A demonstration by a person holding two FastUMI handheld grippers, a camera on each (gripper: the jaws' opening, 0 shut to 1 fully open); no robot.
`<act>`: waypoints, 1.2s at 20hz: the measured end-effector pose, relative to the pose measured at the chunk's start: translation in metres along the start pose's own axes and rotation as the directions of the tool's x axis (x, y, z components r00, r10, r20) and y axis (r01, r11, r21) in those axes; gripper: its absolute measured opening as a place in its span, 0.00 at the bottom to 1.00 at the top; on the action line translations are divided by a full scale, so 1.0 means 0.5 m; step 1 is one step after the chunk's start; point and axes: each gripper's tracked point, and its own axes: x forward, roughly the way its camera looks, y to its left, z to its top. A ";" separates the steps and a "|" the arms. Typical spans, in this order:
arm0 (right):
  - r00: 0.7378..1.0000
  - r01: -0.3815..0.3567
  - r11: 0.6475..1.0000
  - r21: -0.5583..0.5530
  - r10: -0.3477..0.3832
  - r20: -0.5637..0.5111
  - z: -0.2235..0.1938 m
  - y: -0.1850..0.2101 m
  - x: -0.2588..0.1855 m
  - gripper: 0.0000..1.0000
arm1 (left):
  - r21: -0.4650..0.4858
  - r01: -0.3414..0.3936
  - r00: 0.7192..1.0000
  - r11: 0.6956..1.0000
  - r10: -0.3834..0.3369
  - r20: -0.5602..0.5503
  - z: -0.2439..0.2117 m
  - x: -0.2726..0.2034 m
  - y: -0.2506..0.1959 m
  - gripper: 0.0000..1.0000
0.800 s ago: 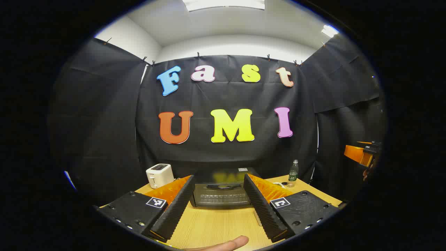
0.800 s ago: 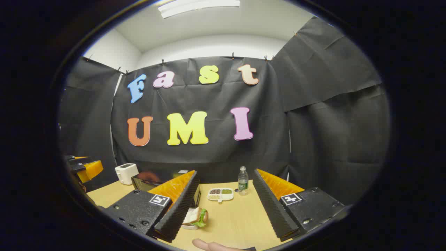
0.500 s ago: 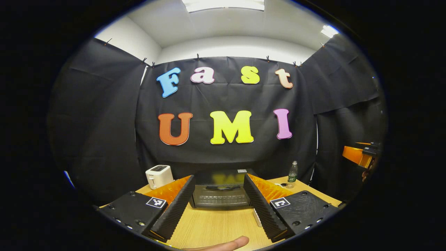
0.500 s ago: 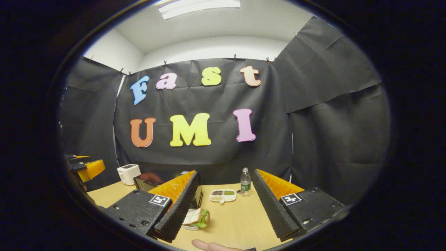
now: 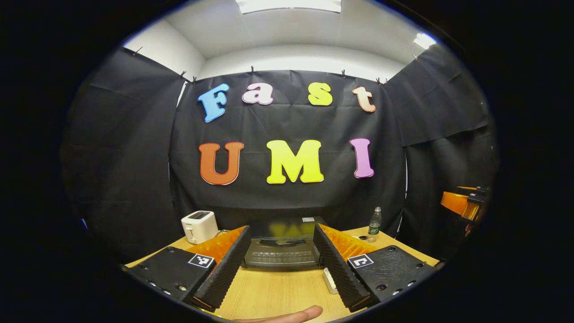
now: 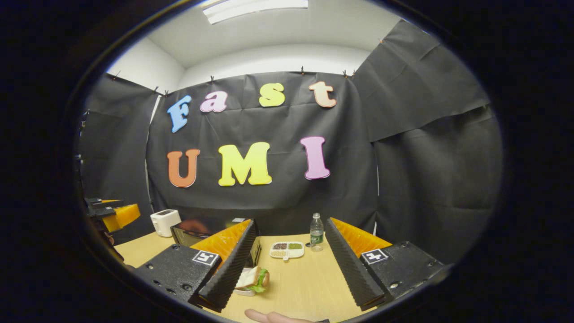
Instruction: Open the electric oven with the left hand, put the food in, and close the electric oven.
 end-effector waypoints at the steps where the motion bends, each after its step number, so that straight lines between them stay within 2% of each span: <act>1: 1.000 -0.006 1.000 0.000 0.006 0.002 -0.002 -0.001 0.006 0.96 | -0.010 0.012 1.000 1.000 -0.012 -0.015 -0.009 0.019 -0.006 0.93; 3: 1.000 -0.025 1.000 -0.012 0.025 0.010 -0.002 0.003 0.015 0.96 | -0.031 0.034 0.998 0.999 -0.035 -0.053 -0.034 0.072 -0.021 0.93; 6: 1.000 0.004 1.000 -0.029 -0.003 0.031 0.002 -0.019 0.036 0.96 | -0.066 0.047 0.991 0.997 -0.055 -0.120 -0.086 0.168 -0.038 0.93; 11: 0.999 0.037 0.996 -0.076 -0.034 0.032 -0.002 -0.042 0.056 0.96 | 0.040 -0.010 0.980 0.999 0.018 -0.196 -0.158 0.325 -0.007 0.93; 14: 0.999 0.046 0.996 -0.070 -0.044 0.029 -0.015 -0.061 0.070 0.96 | 0.037 0.001 0.966 0.999 0.008 -0.258 -0.220 0.395 -0.014 0.93; 19: 0.998 0.052 0.998 -0.044 -0.053 -0.028 -0.056 -0.086 0.095 0.96 | 0.056 -0.020 0.935 0.998 0.038 -0.352 -0.303 0.438 0.008 0.95; 20: 0.998 0.053 0.998 -0.038 -0.054 -0.034 -0.060 -0.090 0.097 0.96 | 0.049 -0.024 0.926 0.999 0.040 -0.376 -0.318 0.438 0.009 0.87; 21: 0.998 0.058 0.998 -0.033 -0.059 -0.037 -0.065 -0.096 0.099 0.96 | 0.057 -0.036 0.923 0.998 0.055 -0.381 -0.322 0.437 0.016 0.96; 24: 0.997 0.067 0.997 -0.026 -0.068 -0.046 -0.071 -0.104 0.097 0.96 | 0.040 -0.028 0.922 0.999 0.041 -0.385 -0.329 0.440 0.015 0.98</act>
